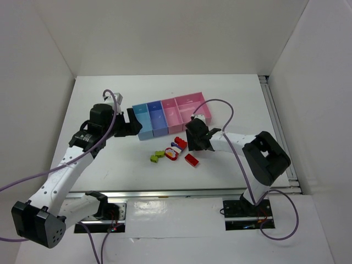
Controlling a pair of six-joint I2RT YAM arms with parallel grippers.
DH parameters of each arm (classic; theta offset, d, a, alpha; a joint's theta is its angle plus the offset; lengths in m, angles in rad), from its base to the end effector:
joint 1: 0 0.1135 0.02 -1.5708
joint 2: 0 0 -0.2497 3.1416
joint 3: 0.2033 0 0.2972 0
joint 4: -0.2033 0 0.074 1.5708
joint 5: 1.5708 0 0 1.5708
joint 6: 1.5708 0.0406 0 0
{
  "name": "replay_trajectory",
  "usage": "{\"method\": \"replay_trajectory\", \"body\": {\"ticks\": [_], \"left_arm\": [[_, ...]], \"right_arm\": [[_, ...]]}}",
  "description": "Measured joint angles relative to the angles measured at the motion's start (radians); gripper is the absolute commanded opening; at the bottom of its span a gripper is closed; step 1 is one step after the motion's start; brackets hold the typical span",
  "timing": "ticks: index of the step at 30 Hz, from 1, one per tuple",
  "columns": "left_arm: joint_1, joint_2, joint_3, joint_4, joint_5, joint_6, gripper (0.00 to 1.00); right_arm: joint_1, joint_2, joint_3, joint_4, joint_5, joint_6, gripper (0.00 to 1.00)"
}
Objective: Sort the legos into containers by color
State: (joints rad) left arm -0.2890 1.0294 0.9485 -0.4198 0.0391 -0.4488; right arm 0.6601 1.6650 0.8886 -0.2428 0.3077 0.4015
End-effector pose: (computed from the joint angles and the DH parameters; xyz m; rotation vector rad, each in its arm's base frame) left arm 0.2745 -0.0833 0.3088 -0.1439 2.1034 -0.4890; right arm 0.2858 0.2063 0.1050 -0.2149 2.5088 0.0240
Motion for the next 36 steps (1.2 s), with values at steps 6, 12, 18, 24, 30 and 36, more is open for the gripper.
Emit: {"method": "replay_trajectory", "body": {"ticks": [6, 12, 18, 24, 30, 36], "left_arm": [[0.0, 0.054, 0.0, -0.004, 0.0, 0.001, 0.96], [0.0, 0.122, 0.02, -0.037, -0.004, 0.003, 0.99], [-0.016, 0.179, 0.034, -0.052, -0.011, -0.021, 0.99], [-0.064, 0.204, 0.045, -0.055, -0.009, -0.061, 0.98], [-0.079, 0.214, 0.057, -0.052, -0.051, -0.13, 0.98], [-0.082, 0.28, 0.095, -0.075, -0.098, -0.151, 0.88]], "right_arm": [[-0.008, 0.03, 0.024, 0.02, -0.018, -0.014, 0.28], [-0.008, -0.06, 0.042, -0.08, -0.023, -0.002, 0.28], [-0.017, -0.143, 0.223, -0.129, 0.041, 0.003, 0.32], [-0.122, 0.032, 0.505, -0.102, 0.031, -0.029, 0.37], [-0.214, 0.298, 0.724, -0.102, -0.008, -0.064, 0.88], [-0.215, 0.24, 0.648, -0.116, -0.029, -0.08, 0.84]]}}
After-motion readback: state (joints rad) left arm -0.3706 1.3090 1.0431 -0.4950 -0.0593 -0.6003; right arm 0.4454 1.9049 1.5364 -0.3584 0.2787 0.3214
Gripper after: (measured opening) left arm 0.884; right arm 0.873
